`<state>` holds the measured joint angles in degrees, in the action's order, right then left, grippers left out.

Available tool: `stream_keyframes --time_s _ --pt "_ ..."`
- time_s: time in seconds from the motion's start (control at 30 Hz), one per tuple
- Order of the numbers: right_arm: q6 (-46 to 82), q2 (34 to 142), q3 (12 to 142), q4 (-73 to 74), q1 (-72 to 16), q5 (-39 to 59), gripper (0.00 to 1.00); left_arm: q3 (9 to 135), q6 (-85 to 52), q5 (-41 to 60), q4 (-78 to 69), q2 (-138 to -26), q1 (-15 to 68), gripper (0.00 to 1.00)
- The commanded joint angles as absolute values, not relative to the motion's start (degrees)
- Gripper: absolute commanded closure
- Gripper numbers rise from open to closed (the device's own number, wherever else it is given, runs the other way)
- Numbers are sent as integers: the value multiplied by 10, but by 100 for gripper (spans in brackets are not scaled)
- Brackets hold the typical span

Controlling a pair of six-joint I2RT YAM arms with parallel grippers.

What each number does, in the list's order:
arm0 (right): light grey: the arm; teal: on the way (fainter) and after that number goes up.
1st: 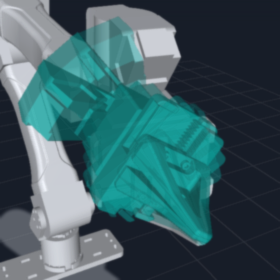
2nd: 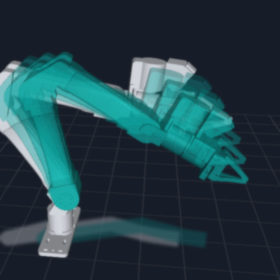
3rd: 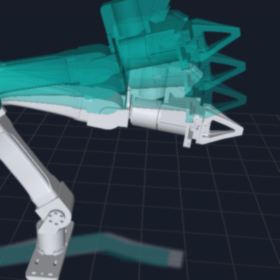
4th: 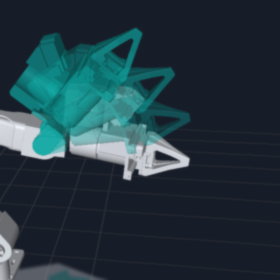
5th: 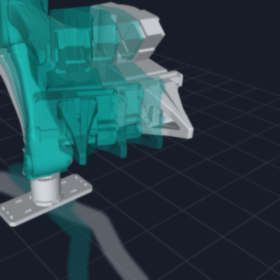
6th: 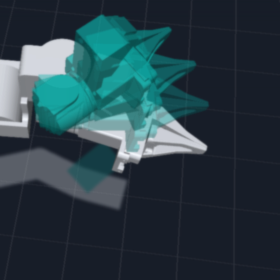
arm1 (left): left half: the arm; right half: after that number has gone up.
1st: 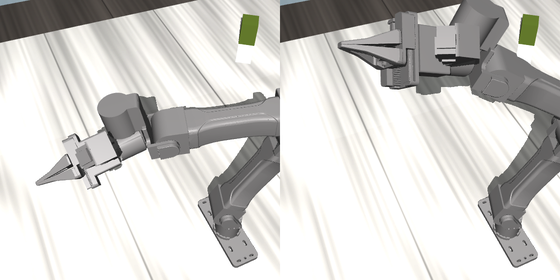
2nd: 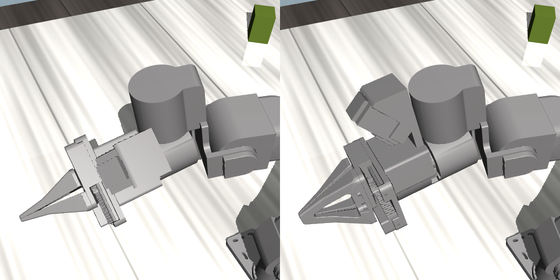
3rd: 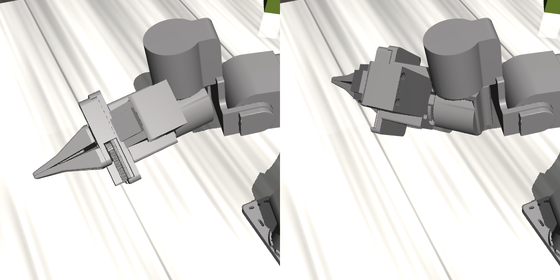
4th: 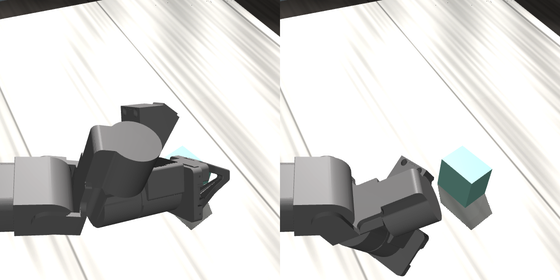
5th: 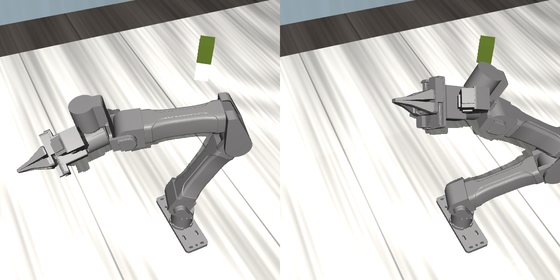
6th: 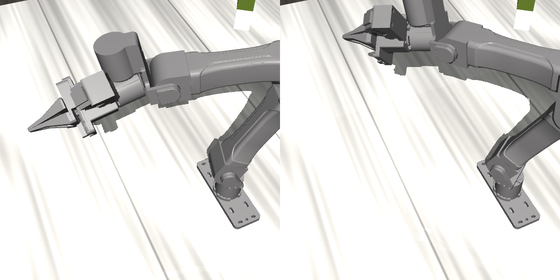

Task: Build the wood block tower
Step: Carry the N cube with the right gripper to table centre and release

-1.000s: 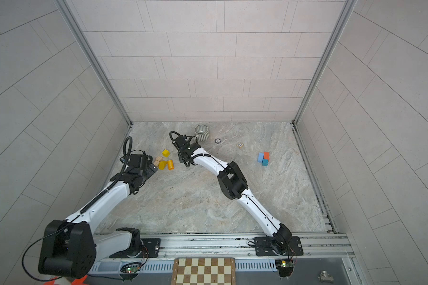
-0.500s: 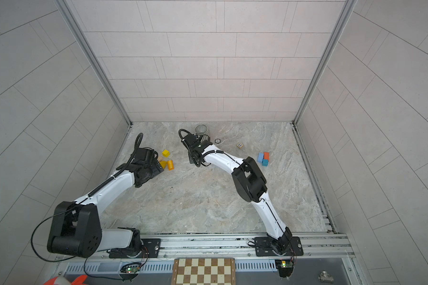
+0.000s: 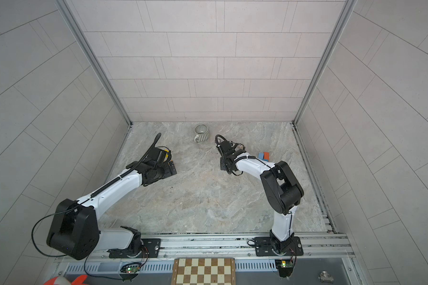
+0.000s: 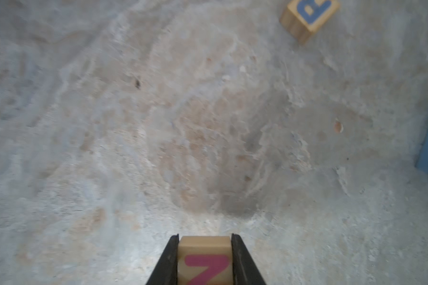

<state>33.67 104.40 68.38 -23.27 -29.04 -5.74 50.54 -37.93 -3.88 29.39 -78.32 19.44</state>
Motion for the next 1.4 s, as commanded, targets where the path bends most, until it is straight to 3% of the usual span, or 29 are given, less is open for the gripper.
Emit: stream_keyframes --time_s 0.0,0.37,0.63,0.7,0.8,0.93,1.0,1.1,1.37 --pt "341 1025 661 -189 -287 -50 79 516 -362 -13 304 -794 200 0" --pt "338 1058 649 -164 -283 -40 78 513 -363 -20 298 -810 201 0" --pt "339 1076 653 -163 -282 -38 69 521 -358 -15 295 -820 201 0" --pt "339 1079 653 -163 -282 -37 65 525 -357 -16 300 -820 201 0" --pt "338 1081 652 -163 -282 -34 49 531 -355 -15 310 -820 201 0" --pt "339 1071 648 -162 -277 -20 36 546 -350 -18 326 -812 201 0" --pt "339 1059 643 -161 -272 -7 33 562 -346 -20 347 -807 201 1" --pt "344 1016 618 -147 -267 16 31 600 -345 -25 390 -814 199 15" --pt "354 841 467 -44 -266 87 30 751 -293 -48 549 -885 181 16"
